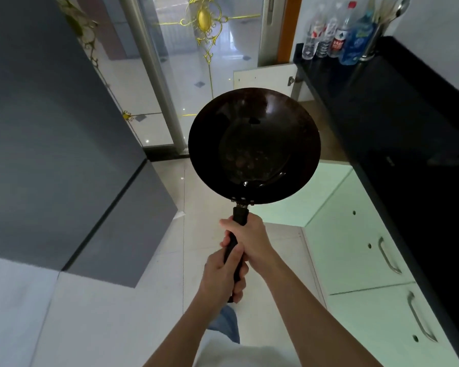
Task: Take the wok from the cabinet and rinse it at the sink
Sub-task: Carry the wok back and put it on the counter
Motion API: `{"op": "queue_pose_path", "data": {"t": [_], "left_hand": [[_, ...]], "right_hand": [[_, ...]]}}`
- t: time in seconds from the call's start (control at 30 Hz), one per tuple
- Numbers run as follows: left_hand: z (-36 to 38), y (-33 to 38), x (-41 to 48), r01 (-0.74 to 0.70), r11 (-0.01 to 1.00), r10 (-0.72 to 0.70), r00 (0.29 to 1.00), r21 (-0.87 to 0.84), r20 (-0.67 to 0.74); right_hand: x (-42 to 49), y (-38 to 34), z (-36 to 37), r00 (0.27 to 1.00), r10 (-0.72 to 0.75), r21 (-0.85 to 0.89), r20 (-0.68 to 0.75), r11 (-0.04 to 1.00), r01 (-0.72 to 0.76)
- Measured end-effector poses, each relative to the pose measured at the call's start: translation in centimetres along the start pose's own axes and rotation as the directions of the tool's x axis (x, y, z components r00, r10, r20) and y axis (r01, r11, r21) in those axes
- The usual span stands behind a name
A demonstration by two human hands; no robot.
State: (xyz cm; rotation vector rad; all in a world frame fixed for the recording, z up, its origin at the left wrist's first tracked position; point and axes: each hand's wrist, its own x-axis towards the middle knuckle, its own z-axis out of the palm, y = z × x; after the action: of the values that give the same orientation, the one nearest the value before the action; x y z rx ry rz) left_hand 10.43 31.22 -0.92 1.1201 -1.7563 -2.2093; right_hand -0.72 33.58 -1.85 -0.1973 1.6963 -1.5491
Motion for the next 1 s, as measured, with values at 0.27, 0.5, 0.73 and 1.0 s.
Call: {"op": "queue_pose_path", "data": {"t": [0.27, 0.5, 0.73, 1.0], "left_hand": [[-6.5, 8.5, 11.7, 0.000, 0.999, -0.005, 0.996, 0.053, 0.093], [-9.1, 12.1, 19.9, 0.034, 0.998, -0.041, 0.992, 0.060, 0.123], [-10.0, 15.8, 29.7, 0.043, 0.996, -0.058, 0.979, 0.083, 0.196], [-8.6, 23.1, 44.1, 0.023, 0.971, -0.105, 0.935, 0.236, 0.340]], "right_hand": [[12.3, -6.6, 5.2, 0.997, 0.008, 0.079, -0.074, 0.997, -0.002], [20.8, -9.3, 6.9, 0.990, 0.053, 0.131, -0.129, 0.991, -0.036], [30.1, -12.1, 6.7, 0.975, 0.041, 0.162, -0.217, 0.987, -0.005], [42.9, -17.1, 3.4, 0.932, 0.048, 0.320, -0.360, 0.944, 0.075]]}}
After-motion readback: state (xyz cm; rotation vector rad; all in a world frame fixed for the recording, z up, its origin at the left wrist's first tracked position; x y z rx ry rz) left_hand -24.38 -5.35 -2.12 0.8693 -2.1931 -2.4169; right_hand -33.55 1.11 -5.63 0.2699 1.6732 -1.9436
